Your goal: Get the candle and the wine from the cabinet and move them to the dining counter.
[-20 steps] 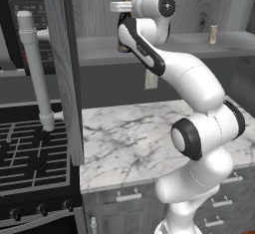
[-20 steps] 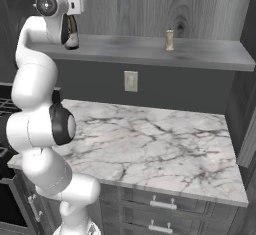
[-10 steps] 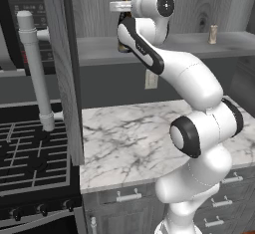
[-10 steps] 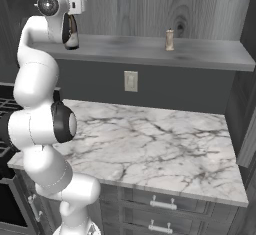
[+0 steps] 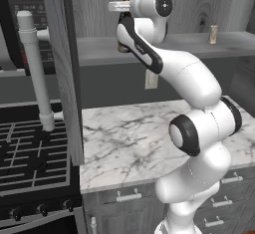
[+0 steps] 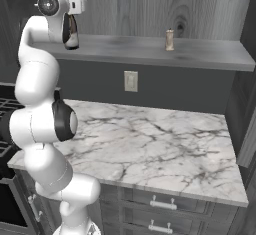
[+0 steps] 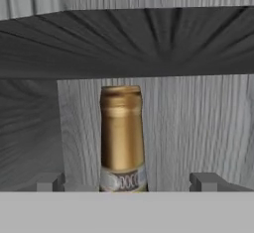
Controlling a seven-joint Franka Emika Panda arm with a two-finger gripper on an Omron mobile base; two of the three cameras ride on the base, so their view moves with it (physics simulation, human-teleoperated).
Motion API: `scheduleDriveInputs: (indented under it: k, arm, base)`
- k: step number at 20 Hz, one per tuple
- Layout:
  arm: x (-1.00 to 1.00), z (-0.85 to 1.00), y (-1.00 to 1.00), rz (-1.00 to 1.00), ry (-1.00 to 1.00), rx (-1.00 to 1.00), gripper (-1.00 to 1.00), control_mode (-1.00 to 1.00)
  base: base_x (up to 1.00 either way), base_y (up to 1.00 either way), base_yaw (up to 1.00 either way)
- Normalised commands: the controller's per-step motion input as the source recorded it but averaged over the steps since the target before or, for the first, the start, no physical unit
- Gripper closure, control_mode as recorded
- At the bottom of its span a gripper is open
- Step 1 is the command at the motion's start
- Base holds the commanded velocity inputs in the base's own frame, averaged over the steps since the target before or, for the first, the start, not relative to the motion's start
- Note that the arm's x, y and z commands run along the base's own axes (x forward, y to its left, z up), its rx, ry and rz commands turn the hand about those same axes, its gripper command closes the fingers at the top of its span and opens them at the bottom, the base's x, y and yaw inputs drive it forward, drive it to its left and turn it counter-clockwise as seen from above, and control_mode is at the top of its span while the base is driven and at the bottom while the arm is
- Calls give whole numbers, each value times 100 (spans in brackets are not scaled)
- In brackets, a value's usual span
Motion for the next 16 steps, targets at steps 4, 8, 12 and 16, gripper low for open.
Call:
scheduleDriveInputs:
  k: [4, 8, 12, 16]
  arm:
    - [8, -1, 10, 0, 0, 0, -100, -100]
    - [4, 0, 6, 0, 0, 0, -100, -100]
    - [4, 0, 3, 0, 1, 0, 100, -100]
    - [0, 0, 0, 0, 0, 0, 100, -100]
  base:
    - [0, 0, 0]
    - [0, 0, 0]
    - [0, 0, 0]
    - [0, 0, 0]
